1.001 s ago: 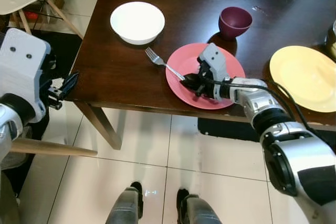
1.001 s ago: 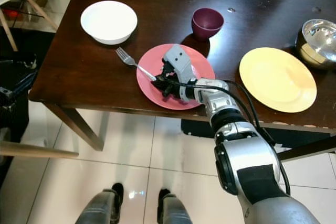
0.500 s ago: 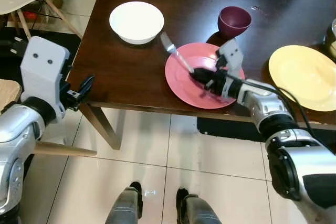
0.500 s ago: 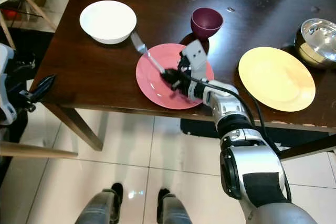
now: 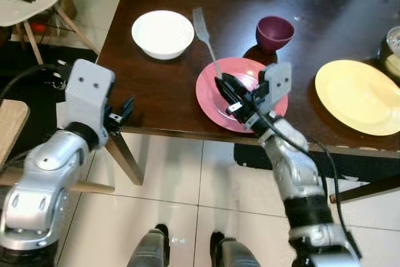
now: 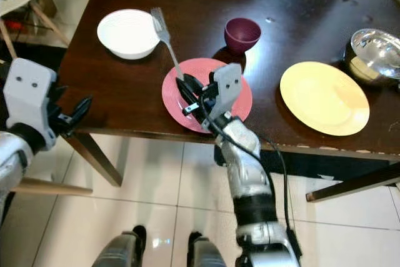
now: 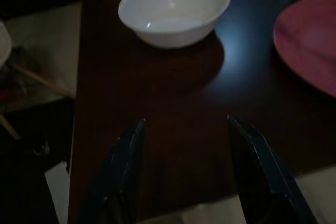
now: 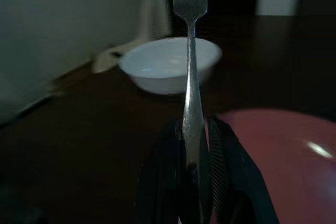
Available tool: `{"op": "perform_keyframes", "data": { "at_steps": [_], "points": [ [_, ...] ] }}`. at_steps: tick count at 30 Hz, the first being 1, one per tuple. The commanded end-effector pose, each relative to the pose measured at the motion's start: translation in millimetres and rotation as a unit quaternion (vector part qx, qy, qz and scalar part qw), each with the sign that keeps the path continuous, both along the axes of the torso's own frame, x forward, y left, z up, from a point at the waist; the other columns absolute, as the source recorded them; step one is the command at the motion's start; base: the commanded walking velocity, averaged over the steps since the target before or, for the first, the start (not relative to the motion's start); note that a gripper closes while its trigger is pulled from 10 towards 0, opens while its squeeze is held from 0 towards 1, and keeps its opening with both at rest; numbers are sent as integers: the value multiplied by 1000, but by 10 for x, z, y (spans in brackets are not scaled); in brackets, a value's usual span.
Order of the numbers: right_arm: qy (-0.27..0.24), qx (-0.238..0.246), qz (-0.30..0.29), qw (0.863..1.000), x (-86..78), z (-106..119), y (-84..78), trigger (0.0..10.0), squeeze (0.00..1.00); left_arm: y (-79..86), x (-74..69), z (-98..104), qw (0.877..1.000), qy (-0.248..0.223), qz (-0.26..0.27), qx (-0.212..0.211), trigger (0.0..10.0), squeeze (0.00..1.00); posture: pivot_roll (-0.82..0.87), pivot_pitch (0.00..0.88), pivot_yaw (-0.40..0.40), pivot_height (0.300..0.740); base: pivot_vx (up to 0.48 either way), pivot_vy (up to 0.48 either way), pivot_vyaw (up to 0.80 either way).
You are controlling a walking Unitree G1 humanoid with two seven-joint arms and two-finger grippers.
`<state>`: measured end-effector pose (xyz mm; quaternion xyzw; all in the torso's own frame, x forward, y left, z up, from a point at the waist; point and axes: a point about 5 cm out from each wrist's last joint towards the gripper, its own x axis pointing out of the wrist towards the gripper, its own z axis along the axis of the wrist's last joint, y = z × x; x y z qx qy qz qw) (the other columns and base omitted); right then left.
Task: Setting the table
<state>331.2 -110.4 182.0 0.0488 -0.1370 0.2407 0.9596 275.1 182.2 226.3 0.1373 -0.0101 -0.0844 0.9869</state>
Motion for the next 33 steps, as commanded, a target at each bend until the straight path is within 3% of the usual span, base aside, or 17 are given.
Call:
{"op": "perform_keyframes", "data": {
  "at_steps": [1,2,3,4,14,21,30,33],
  "points": [
    [20,0,-58,998,-64,-72,-94,10000,0,-12,3,-111,1000,14,7,0,10000,0,40,87,55,740,0,0,0],
    [20,0,-58,998,-64,-72,-94,10000,0,-12,3,-111,1000,14,7,0,10000,0,40,87,55,740,0,0,0],
    [44,-4,-117,992,-125,-156,-180,10000,0,-20,3,-202,1000,27,11,-7,10000,0,28,76,66,740,0,0,0],
    [47,-3,-138,989,-144,-178,-217,10000,0,-15,3,-247,999,34,15,-11,10000,0,17,68,78,740,0,0,0],
    [49,-39,-235,970,-247,-192,-442,10000,0,30,69,-407,999,42,18,-23,10000,0,-40,54,112,740,0,0,0],
    [47,-65,-209,975,-343,-153,-408,10000,0,42,135,-470,998,43,24,-37,10000,0,-68,54,103,740,0,0,0],
    [64,-84,-111,988,-345,-181,-175,10000,0,10,166,-633,997,41,45,-45,10000,0,-87,29,57,740,0,0,0],
    [68,-83,-106,988,-345,-180,-166,10000,0,1,179,-672,997,39,50,-47,10000,0,-92,26,50,740,0,0,0]
  ]
}}
